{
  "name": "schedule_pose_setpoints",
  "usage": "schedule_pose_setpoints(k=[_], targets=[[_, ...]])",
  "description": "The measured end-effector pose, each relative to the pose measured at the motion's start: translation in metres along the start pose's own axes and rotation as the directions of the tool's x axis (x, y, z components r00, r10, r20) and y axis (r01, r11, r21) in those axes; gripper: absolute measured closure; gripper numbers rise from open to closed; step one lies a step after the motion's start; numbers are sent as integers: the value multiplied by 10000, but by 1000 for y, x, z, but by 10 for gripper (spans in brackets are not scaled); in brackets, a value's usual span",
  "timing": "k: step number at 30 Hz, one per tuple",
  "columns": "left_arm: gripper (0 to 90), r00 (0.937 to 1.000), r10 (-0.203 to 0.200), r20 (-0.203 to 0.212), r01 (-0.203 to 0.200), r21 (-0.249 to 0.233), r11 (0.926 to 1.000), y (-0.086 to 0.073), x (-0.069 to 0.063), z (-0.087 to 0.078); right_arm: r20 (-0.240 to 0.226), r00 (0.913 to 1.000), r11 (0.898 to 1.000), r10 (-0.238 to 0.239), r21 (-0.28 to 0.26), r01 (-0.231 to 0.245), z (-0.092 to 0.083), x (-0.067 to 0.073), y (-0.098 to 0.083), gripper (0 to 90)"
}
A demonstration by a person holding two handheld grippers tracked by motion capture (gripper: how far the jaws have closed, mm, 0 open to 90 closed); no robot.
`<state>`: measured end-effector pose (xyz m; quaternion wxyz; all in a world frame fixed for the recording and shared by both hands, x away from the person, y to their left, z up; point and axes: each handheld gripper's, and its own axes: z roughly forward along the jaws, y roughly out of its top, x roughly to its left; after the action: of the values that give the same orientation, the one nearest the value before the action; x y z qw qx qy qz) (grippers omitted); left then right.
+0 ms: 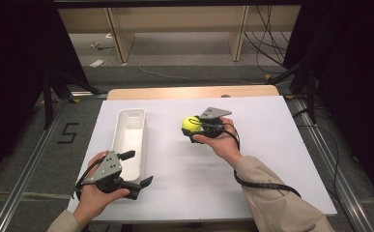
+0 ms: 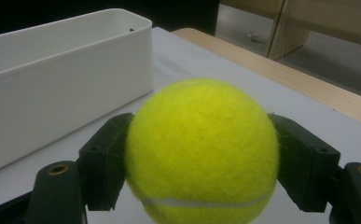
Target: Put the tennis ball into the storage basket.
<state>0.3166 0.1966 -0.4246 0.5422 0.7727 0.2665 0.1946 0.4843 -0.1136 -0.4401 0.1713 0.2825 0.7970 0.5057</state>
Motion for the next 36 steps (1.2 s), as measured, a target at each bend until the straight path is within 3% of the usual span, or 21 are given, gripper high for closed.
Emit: schedule_pose_setpoints(k=[36], targets=[[0, 10000, 5, -2, -5, 19, 10000, 0, 0, 0, -410, 9989, 9986, -231, -486, 211, 10, 19, 21, 273]])
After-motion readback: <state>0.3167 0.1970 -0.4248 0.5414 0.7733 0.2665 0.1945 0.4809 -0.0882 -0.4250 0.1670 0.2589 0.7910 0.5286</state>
